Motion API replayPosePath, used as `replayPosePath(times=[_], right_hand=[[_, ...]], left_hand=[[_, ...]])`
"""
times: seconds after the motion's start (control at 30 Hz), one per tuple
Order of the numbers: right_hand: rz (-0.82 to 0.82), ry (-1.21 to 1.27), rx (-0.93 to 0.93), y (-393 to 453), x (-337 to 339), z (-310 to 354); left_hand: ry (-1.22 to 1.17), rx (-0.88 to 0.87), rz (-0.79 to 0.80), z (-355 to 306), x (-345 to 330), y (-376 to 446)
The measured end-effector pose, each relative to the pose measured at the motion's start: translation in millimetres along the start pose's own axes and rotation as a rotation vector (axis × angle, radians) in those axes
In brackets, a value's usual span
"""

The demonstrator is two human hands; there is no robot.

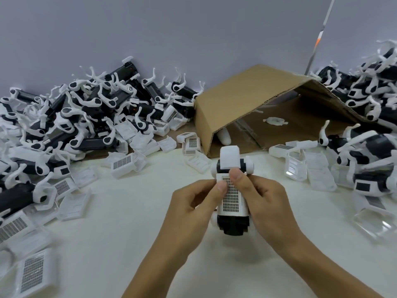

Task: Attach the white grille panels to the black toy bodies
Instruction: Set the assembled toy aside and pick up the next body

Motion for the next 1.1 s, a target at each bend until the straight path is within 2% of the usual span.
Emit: replayPosePath(times=[0.17,0.3,0.4,0.53,0.63,0.77,0.9,1.0,1.07,1.1], right_hand=[[0.005,-0.008,0.062,-3,3,6],[0.029,0.006,0.044,-2,1,5],[0.111,0.049,-0.012,1,-4,4],[0.18,0.051,0.029,2,-6,10],[0.166,0.013,0.07,1,-7,14],[0.113,-0.03,0.015,0,-7,13],[-0.001,-0.024,-0.098,4,5,-1],[-0.047,-0.01,-0.155,3,13,-8],[-0.029,-0.057,-0.127,1,14,0],[-0.022,-0.195,-0.05,0,15,13]], left_hand=[[-0.011,-0.103,-0.1,-9,0,-4],[-0.088,-0.018,-0.04,-3,2,-1],[-0.103,0.02,0.016,-1,1,0],[-0.193,-0.028,-0.135,-3,16,1],[-0.225,-0.008,-0.147,0,23,1],[-0.201,0.034,-0.041,6,15,1],[-0.209,-0.002,-0.178,16,15,3],[-0.279,-0.011,-0.188,29,15,11],[-0.356,-0.038,-0.167,33,18,18],[-0.4,-0.06,-0.178,36,21,21]])
Point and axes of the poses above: each hand's wrist, its own y-axis towards the middle knuckle, its own x-axis out of the back of the hand, z = x × y, the point moved 7 cm from there along y, towards the middle knuckle, and after that the axes turned 4 degrees about z, right-handed, at the moved point
